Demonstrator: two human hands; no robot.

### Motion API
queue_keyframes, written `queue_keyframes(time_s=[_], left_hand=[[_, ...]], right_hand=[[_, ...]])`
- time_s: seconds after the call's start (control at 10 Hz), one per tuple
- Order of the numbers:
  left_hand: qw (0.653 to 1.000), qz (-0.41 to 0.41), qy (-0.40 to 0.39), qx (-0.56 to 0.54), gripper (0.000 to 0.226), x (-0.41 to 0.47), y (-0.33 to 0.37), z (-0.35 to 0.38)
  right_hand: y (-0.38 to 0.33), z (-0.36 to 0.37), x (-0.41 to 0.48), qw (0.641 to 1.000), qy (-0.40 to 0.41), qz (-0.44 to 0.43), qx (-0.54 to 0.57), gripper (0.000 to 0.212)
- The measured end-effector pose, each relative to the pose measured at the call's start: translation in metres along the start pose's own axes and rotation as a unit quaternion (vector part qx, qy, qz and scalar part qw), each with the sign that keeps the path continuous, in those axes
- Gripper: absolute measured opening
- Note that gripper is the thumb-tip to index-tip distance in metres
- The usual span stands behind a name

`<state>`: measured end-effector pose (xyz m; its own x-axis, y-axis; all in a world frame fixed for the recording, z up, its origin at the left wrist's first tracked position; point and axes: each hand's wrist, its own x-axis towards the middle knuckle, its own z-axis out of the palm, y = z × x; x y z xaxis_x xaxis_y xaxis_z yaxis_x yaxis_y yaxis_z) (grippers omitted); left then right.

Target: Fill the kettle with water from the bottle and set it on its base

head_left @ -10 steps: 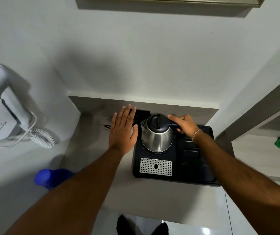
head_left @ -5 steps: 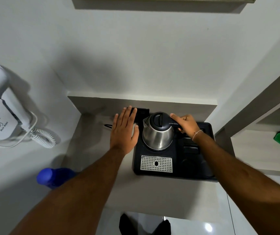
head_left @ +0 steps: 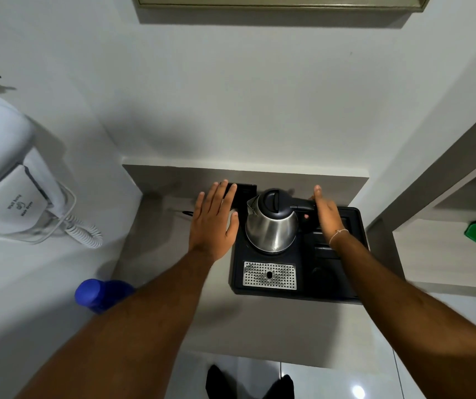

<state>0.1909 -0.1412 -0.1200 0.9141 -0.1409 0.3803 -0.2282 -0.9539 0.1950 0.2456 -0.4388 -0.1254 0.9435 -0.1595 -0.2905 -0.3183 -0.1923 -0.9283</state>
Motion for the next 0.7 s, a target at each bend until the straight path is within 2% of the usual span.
queue_keyframes(time_s=[0.1, 0.3, 0.5, 0.6, 0.7], left_hand=[[1.0, 0.001, 0.004, 0.0, 0.065, -0.001, 0.0, -0.001], [1.0, 0.016, -0.007, -0.001, 0.066, 0.001, 0.006, -0.001], [1.0, 0.023, 0.003, -0.004, 0.065, 0.011, 0.023, -0.009], [0.999, 0.032, 0.022, -0.004, 0.065, 0.019, 0.026, -0.02], [0.998, 0.039, 0.044, 0.005, 0.066, 0.036, 0.031, -0.037]], right_hand=[[-0.004, 0.001, -0.005, 1.0, 0.025, -0.002, -0.001, 0.055], [-0.012, -0.006, -0.006, 0.999, -0.007, -0.014, -0.036, 0.067], [-0.022, -0.01, -0.009, 0.995, 0.0, -0.016, -0.1, 0.051], [-0.028, -0.009, -0.015, 0.975, 0.031, -0.063, -0.211, 0.048], [-0.05, -0.003, -0.022, 0.932, 0.083, -0.179, -0.303, 0.045]])
